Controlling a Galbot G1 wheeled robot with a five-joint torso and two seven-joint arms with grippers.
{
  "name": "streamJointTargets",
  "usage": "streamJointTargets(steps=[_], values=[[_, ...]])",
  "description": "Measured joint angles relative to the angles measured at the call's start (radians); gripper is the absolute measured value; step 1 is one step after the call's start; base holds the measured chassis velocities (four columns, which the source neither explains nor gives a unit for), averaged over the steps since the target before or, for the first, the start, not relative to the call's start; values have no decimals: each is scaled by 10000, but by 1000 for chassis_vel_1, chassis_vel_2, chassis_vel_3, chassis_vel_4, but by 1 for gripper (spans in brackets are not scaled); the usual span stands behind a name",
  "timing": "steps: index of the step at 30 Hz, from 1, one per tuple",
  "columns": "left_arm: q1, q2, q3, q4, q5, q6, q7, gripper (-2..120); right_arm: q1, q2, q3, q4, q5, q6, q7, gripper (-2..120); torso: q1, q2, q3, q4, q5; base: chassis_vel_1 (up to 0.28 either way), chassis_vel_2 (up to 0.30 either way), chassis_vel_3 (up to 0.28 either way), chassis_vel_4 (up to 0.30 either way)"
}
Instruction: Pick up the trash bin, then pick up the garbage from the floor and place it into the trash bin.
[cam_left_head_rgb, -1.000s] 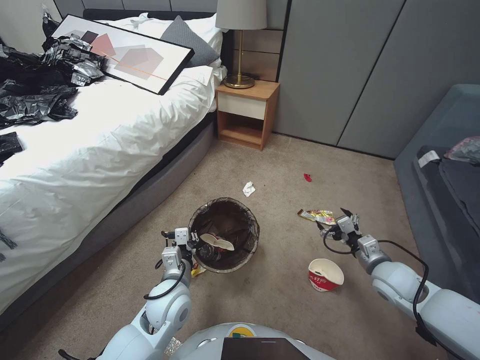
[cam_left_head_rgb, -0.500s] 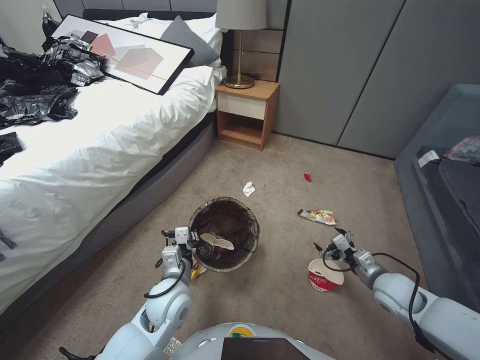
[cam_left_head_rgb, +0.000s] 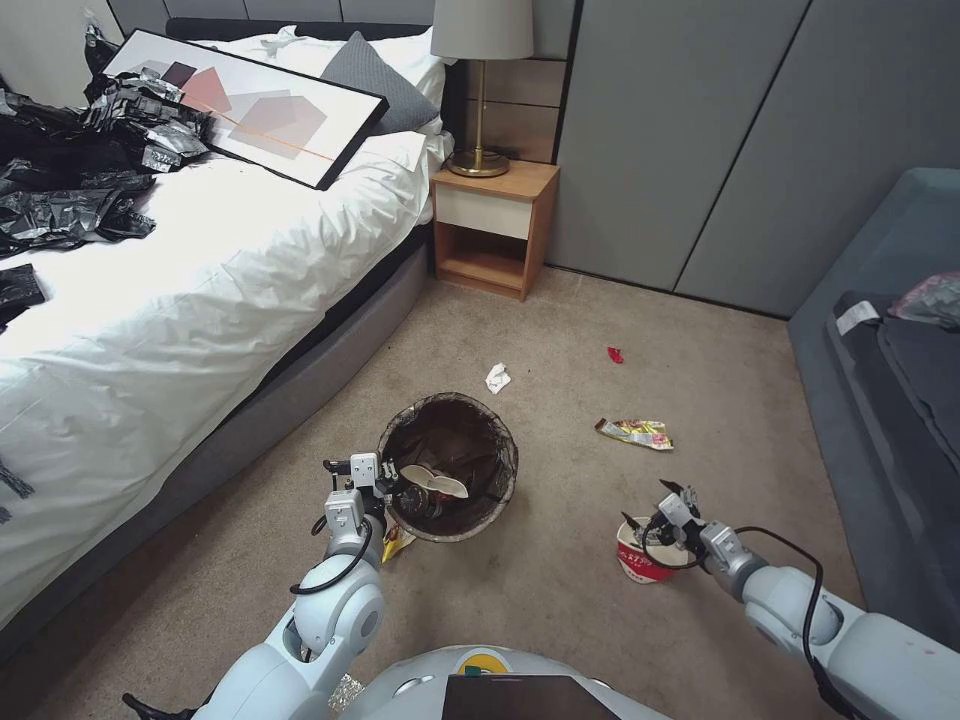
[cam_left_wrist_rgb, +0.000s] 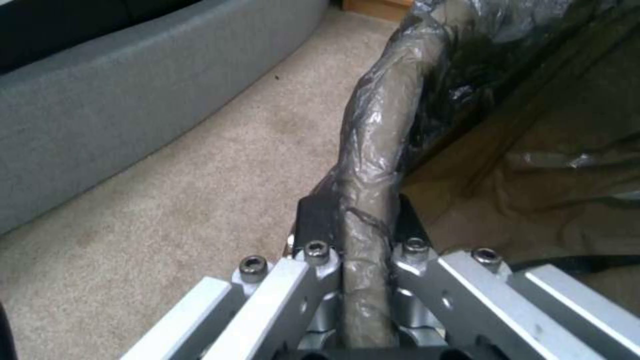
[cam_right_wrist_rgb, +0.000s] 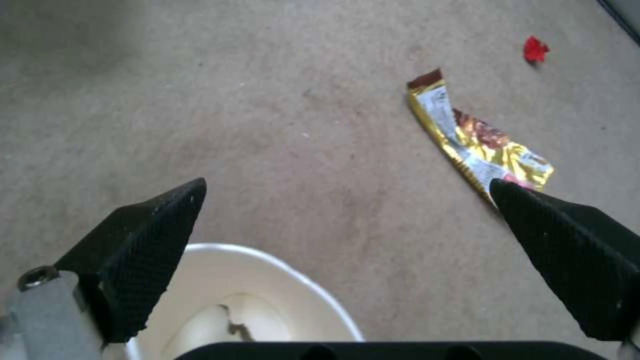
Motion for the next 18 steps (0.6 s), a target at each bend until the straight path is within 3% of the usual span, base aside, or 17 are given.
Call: streamJointTargets(steps=[18], values=[[-45, -24, -9, 27, 2, -4, -2, 3, -288, 385, -324, 329, -605, 98, -97, 100, 0, 0, 0, -1, 0, 0, 0, 0, 0]])
